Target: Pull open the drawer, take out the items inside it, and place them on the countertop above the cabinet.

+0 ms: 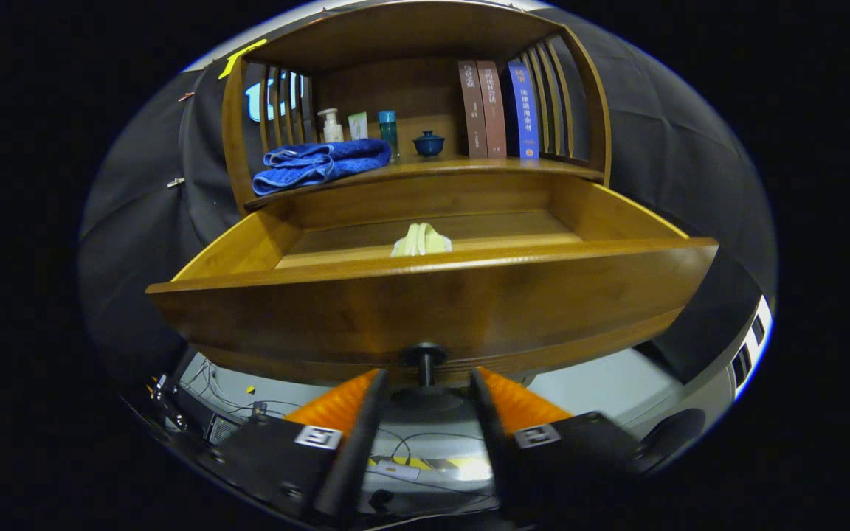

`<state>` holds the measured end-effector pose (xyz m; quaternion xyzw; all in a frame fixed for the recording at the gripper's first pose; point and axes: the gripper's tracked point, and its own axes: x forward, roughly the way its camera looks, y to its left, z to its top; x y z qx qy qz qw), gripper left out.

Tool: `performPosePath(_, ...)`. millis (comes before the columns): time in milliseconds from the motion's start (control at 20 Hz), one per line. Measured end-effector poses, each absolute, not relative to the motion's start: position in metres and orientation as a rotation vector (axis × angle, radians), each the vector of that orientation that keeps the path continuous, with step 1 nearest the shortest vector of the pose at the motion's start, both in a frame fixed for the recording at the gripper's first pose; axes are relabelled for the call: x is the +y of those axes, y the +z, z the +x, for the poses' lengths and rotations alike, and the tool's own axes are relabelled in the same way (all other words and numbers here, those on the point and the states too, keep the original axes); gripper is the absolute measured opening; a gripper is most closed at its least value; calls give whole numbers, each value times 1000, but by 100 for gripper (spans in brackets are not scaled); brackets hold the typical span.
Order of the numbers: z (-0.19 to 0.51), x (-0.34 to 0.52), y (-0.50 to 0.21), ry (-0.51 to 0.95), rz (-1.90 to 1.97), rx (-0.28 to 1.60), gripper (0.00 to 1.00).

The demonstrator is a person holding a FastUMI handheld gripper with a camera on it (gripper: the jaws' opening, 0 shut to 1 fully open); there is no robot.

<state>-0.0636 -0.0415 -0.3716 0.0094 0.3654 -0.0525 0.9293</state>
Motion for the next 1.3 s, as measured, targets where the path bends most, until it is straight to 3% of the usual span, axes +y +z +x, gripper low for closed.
performPosePath(100,-71,-38,-356,-106,45,743,100)
performPosePath(350,-55,-10,-267,-53,102,642,99)
performPosePath(600,31,-10,-235,-4,96,650,99)
performPosePath(900,112,-26,-286,-58,104,873,99)
performPosePath(1300,134,-35,-365,-73,42,1152,97)
